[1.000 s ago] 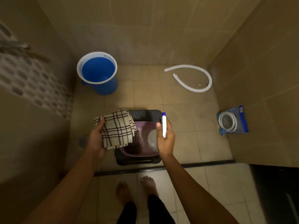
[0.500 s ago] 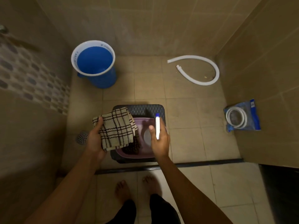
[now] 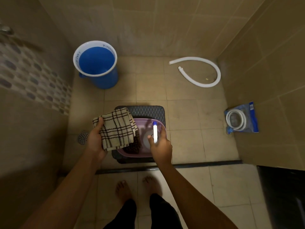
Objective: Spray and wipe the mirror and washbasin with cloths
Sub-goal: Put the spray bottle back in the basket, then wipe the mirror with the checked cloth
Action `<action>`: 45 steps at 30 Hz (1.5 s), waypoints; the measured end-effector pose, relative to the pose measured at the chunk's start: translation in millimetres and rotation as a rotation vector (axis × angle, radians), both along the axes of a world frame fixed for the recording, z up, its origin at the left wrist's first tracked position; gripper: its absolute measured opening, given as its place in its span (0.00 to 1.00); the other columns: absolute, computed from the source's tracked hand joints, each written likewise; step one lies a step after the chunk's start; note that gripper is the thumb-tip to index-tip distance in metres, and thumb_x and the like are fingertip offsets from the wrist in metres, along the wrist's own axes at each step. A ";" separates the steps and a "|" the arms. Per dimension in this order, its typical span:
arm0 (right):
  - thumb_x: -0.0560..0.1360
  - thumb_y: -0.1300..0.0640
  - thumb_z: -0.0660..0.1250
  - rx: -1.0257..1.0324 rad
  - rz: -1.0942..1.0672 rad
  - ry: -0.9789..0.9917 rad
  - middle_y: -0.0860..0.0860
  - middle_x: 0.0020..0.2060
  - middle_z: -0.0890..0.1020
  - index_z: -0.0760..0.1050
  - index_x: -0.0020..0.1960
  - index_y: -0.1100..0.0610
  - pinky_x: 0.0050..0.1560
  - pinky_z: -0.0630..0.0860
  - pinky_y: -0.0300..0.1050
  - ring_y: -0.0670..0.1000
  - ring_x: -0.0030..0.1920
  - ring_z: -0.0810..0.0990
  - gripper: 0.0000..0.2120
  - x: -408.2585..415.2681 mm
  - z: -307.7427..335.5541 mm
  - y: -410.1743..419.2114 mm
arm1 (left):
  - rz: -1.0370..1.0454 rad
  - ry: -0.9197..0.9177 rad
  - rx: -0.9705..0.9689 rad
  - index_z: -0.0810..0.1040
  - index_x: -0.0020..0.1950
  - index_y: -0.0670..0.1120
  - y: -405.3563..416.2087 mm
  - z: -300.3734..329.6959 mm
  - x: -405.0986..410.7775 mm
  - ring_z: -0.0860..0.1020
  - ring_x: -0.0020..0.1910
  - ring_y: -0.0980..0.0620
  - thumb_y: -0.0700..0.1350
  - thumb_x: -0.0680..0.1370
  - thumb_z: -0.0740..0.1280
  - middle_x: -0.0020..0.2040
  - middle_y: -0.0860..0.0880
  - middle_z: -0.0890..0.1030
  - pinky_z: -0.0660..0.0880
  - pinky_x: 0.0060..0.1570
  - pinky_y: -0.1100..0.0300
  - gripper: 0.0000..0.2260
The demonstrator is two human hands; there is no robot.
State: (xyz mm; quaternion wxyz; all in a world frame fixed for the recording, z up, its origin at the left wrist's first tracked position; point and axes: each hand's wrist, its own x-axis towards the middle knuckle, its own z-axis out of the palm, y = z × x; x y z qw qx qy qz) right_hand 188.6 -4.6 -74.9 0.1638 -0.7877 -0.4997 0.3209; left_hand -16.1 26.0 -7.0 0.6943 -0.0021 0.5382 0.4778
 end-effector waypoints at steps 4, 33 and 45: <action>0.82 0.44 0.54 -0.103 0.067 -0.098 0.50 0.39 0.74 0.67 0.67 0.57 0.38 0.69 0.38 0.46 0.38 0.74 0.21 -5.9 5.8 4.3 | 0.010 0.002 -0.007 0.83 0.59 0.45 -6.6 8.5 2.8 0.84 0.52 0.45 0.57 0.82 0.57 0.58 0.43 0.84 0.82 0.47 0.44 0.21; 0.78 0.39 0.37 0.277 0.931 -0.417 0.55 0.79 0.49 0.46 0.79 0.59 0.76 0.37 0.50 0.52 0.79 0.42 0.36 9.5 173.7 64.0 | 0.184 0.152 0.238 0.78 0.60 0.42 -31.6 177.0 -10.3 0.85 0.46 0.46 0.42 0.82 0.62 0.49 0.43 0.86 0.83 0.41 0.48 0.10; 0.79 0.37 0.35 0.456 1.196 -0.247 0.60 0.78 0.54 0.51 0.77 0.64 0.78 0.45 0.53 0.56 0.78 0.49 0.38 -96.8 254.2 62.4 | 0.477 0.322 0.292 0.78 0.62 0.42 -112.0 236.1 -81.7 0.84 0.52 0.41 0.42 0.80 0.65 0.57 0.39 0.84 0.83 0.44 0.46 0.12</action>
